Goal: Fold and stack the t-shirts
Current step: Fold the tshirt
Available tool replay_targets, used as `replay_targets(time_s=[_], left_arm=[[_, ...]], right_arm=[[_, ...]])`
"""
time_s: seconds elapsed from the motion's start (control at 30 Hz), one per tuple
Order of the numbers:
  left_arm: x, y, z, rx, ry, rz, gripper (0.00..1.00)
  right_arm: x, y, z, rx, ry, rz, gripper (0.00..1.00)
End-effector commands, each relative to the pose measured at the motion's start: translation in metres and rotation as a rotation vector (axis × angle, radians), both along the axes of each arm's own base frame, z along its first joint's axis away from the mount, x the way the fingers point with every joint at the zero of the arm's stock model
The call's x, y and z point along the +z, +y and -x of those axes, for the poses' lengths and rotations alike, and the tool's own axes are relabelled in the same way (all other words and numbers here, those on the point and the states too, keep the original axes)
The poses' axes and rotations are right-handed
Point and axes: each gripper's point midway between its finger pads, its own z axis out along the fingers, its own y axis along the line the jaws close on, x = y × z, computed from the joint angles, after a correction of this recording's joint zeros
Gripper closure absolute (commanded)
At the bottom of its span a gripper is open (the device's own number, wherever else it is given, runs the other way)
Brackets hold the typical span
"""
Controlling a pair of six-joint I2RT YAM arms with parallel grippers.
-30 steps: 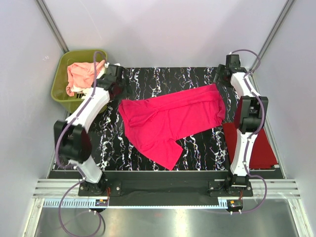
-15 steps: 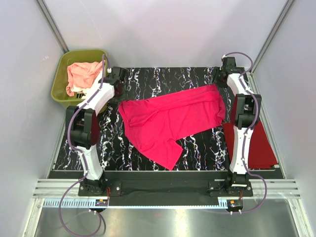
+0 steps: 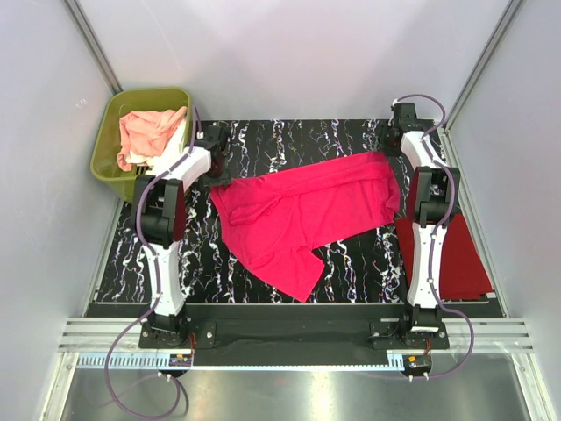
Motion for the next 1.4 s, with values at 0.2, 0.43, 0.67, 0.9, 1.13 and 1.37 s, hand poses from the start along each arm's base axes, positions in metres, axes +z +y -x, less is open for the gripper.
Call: replay_targets(time_s=[0.2, 0.43, 0.67, 0.9, 1.13, 1.37], left_arm=[[0.0, 0.01, -0.027, 0.008, -0.033, -0.05, 0.82], [-0.001, 0.028, -0.048, -0.031, -0.019, -0.154, 1.0], [0.015, 0.038, -0.071, -0.047, -0.07, -0.228, 1.0], [0.052, 0.027, -0.085, -0.05, -0.149, -0.182, 0.48], [0.084, -0.023, -0.04, -0.129, -0.167, -0.102, 0.32], [0.117, -0.051, 0.01, -0.159, -0.174, -0.018, 0.25]], right_arm=[[0.02, -0.001, -0.016, 0.016, -0.057, 0.01, 0.81], [0.017, -0.008, -0.007, 0.003, -0.039, 0.03, 0.99], [0.022, 0.007, -0.005, 0.033, -0.02, -0.046, 0.54], [0.013, 0.011, 0.001, 0.031, 0.03, -0.078, 0.52], [0.003, 0.016, 0.002, 0.006, 0.066, -0.119, 0.53], [-0.008, 0.016, 0.005, -0.046, 0.105, -0.143, 0.69]])
